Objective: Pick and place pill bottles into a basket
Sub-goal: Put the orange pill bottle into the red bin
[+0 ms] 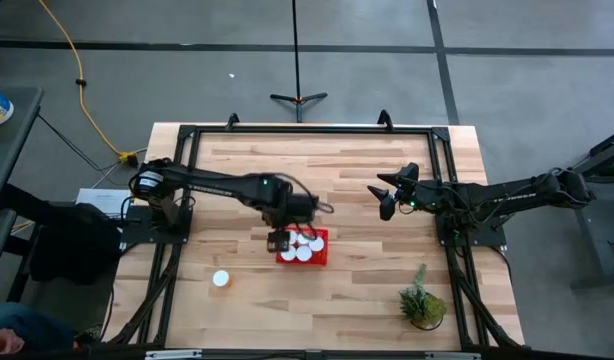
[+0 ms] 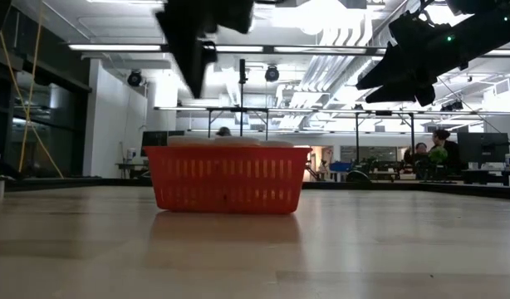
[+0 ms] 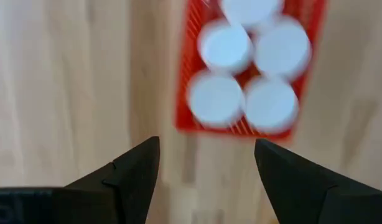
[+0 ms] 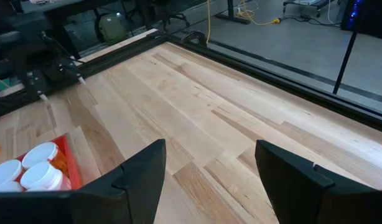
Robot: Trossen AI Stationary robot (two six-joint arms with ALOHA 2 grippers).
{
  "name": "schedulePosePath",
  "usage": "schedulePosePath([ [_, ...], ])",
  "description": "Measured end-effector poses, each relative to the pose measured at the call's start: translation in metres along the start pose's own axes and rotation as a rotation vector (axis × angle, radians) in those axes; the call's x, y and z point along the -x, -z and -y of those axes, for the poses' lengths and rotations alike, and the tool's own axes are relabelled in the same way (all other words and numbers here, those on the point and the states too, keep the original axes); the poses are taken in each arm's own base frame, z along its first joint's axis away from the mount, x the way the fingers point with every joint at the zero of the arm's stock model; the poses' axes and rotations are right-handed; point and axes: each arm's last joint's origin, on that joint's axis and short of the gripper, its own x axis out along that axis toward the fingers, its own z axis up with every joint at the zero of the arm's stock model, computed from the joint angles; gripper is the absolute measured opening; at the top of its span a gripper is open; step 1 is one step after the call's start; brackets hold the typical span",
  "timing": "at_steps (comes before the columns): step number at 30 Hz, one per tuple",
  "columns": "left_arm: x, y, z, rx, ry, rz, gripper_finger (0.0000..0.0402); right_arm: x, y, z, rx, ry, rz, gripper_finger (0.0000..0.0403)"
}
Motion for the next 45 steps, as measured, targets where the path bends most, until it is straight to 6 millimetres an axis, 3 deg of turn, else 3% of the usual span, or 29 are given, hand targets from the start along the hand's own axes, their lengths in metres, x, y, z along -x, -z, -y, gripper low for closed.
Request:
schedulePosePath([
  [8,0.011,0.034,0.043,-0.062,0.068,-0.183,0.0298,0.0,0.0,0.0,0.0,-0.001,0.0,0.0239],
  [18,0.058,0.095,0.074,0.131,0.116,-0.06,0.0271,0.0,0.001,0.0,0.006,0.003,-0.009,0.0238],
  [23,0.064,0.131,0.095,0.167,0.074,-0.027,0.0261,0.0,0.001,0.001,0.008,0.004,-0.011,0.0238],
  [32,0.038,0.181,0.118,0.262,-0.024,-0.009,0.0293,0.0,0.001,0.001,0.008,0.004,-0.012,0.0239],
  [37,0.02,0.188,0.134,0.254,0.103,0.06,0.0338,0.0,0.001,0.001,0.008,0.004,-0.012,0.0238],
  [45,-0.008,0.198,0.127,0.253,0.032,0.016,0.0397,0.0,0.001,0.001,-0.017,0.004,-0.012,0.0238],
])
